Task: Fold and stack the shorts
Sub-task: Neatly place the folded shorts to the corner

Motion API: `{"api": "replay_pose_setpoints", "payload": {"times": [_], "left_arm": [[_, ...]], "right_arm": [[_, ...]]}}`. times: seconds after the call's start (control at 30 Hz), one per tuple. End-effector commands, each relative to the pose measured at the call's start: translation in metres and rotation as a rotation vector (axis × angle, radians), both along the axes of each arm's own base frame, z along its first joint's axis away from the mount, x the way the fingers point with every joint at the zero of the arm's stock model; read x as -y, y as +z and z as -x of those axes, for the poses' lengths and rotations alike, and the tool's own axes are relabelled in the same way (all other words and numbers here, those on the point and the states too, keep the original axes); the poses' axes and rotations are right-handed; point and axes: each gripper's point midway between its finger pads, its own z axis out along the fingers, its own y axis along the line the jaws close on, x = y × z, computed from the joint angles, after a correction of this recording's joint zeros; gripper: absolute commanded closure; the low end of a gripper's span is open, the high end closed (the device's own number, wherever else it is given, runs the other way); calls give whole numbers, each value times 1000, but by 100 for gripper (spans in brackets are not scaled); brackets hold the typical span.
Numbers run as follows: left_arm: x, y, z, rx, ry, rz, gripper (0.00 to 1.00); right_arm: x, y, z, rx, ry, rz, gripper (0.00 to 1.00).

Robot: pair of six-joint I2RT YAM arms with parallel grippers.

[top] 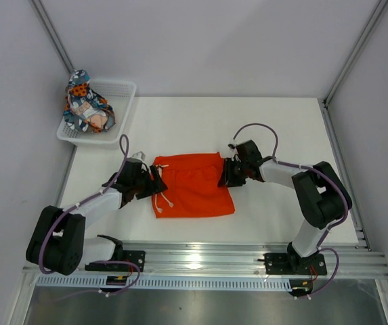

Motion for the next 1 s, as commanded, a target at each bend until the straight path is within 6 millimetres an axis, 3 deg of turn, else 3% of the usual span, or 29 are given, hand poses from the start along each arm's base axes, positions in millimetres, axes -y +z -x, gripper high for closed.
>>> {"api": "replay_pose_setpoints", "payload": {"times": [0.0,0.1,0.17,0.2,0.3,0.37,0.47,0.53,0.57,0.63,0.67,0.7,0.77,0.8,0.83,0.87,0.9,0.93,0.97], "left_arm": [[4,0,-12,32,-11,18,29],[2,1,-14,43,-1,11,38],[1,1,-13,48,-1,8,49],[2,2,-15,57,0,9,53],[4,0,-14,60,-1,-10,64],[9,1,-13,67,-8,-22,71],[29,9,-17,94,-19,-26,71],[47,5,-13,89,-50,-31,72],[70,17,-18,125,-74,6,73],[88,7,-16,107,-95,-7,74],[104,13,-22,120,-97,15,74],[125,6,-16,102,-139,6,75],[165,10,-12,126,-184,36,76],[177,6,-9,122,-203,38,77],[201,8,-17,133,-219,51,77],[219,4,-7,127,-253,47,79],[230,1,-7,123,-266,41,80],[258,6,-17,140,-281,62,80],[275,4,-10,137,-313,69,81]], "right_arm": [[3,3,-7,46,-1,95,66],[6,6,-12,81,-16,160,74],[5,7,-13,94,-14,182,79],[4,9,-14,99,-15,187,88],[6,11,-16,112,-27,222,100],[15,12,-21,122,-71,265,100],[34,14,-25,104,-131,317,100],[52,16,-27,95,-184,360,100],[62,19,-26,84,-222,381,100],[83,22,-30,66,-289,398,100],[92,22,-29,58,-311,408,100],[109,28,-30,54,-372,424,100],[128,30,-25,39,-432,456,100],[141,40,-27,63,-488,472,100],[155,43,-27,64,-537,491,100],[165,46,-24,60,-565,506,100],[178,55,-23,90,-616,528,100],[193,59,-23,93,-664,551,100],[204,62,-19,92,-694,578,100]]}}
